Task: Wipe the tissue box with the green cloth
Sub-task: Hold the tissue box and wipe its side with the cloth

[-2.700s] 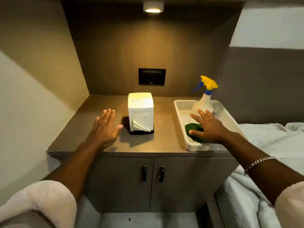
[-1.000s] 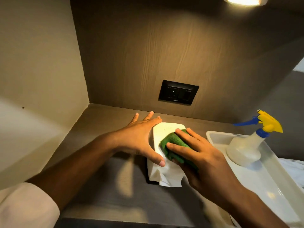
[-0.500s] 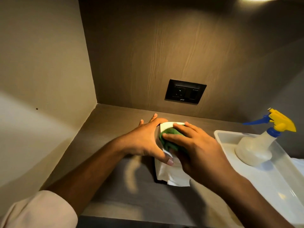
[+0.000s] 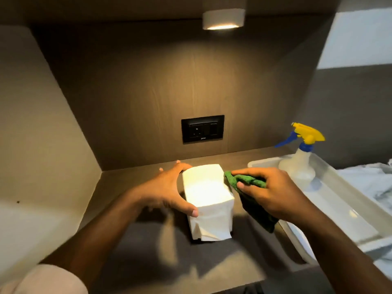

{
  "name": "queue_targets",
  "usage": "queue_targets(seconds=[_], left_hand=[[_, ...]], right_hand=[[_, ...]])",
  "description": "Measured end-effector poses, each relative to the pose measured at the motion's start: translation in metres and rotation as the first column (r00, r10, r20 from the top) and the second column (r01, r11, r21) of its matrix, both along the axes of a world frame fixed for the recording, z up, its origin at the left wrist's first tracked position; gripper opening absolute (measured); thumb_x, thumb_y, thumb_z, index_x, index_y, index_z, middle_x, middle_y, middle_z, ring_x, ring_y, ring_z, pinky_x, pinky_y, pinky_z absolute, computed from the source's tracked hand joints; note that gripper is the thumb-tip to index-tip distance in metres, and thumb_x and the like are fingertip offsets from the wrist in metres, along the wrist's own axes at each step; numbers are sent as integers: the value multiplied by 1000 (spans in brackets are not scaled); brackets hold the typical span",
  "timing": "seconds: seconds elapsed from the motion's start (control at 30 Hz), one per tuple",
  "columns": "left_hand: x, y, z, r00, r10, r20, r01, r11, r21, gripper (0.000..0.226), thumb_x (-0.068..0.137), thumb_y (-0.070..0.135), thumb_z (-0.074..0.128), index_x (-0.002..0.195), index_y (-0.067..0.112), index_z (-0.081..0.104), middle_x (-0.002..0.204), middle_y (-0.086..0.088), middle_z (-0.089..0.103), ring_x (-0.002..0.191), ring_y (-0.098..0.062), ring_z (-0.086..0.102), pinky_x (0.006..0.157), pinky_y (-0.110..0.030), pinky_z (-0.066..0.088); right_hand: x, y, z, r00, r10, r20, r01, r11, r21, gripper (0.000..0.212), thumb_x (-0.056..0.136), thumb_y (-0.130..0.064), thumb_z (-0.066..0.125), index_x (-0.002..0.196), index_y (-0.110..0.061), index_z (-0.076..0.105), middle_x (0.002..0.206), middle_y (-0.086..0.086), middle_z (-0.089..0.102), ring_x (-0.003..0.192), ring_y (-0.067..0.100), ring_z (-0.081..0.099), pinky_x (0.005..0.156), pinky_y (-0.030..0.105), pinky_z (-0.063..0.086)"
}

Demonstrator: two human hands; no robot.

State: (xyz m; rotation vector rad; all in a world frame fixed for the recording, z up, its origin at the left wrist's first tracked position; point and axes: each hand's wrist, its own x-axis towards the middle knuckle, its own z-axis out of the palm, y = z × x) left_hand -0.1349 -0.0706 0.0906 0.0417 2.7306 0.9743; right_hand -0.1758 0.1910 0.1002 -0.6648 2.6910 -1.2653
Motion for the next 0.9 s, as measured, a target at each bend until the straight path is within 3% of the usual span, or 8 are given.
queue_targets(seconds=[0.13,0.2,0.4,0.53,0.63,0.7,0.77,0.9], left_hand=[[-23,18,39,974,-130,184,196,891,-410,120,50,54,86,147,26,20,157,-3,20,147,-24,8,115,-47,-8],[-34,39,49,956,-139,257,253,833,-492,125,55,57,85,151,22,12,160,-4,12,148,-24,1,117,-47,-9],[-51,77,47,953,-188,238,290,798,-529,130,47,50,91,149,24,13,146,5,34,131,-21,36,112,-39,31],[-40,79,55,914,-177,365,366,748,-554,129,55,34,92,147,37,2,127,20,29,138,-30,20,115,-50,24],[-39,73,54,874,-124,469,363,810,-461,126,56,51,86,140,57,-8,157,14,1,146,-33,-6,115,-59,15],[-37,68,46,915,-102,391,250,903,-349,101,63,74,66,135,67,-4,155,24,-15,146,-24,-12,116,-60,5],[-30,70,28,980,-123,155,172,915,-365,67,84,68,38,140,59,3,149,35,-6,144,-7,-7,119,-51,2],[-22,64,-4,947,-261,-186,133,847,-514,66,94,57,14,153,26,9,161,10,9,147,-6,4,120,-47,10]], right_hand=[[24,23,-39,966,-134,221,224,860,-459,31,85,-25,69,115,-32,70,112,-10,72,100,7,68,89,35,57],[35,20,-65,931,-187,313,338,767,-545,33,86,-29,68,119,-32,67,117,-7,70,106,13,66,92,41,57],[64,8,-116,865,-240,441,497,530,-687,32,85,-23,69,115,-34,69,114,-14,71,105,6,67,96,42,55],[74,1,-128,855,-218,471,517,439,-735,31,85,-20,69,111,-36,68,115,-14,70,107,6,66,96,33,55],[76,-6,-128,872,-176,457,485,441,-755,32,86,-27,66,115,-40,64,115,-27,63,106,-9,61,85,12,54],[76,-12,-125,894,-200,400,444,504,-741,34,88,-38,62,122,-41,61,119,-31,57,110,-14,55,81,5,48],[75,-26,-123,902,-296,313,428,533,-729,38,90,-43,57,128,-40,56,127,-19,59,114,-4,54,87,11,50],[77,-65,-120,902,-361,237,401,499,-769,46,93,-40,48,138,-35,42,149,6,46,133,18,48,103,25,43]])
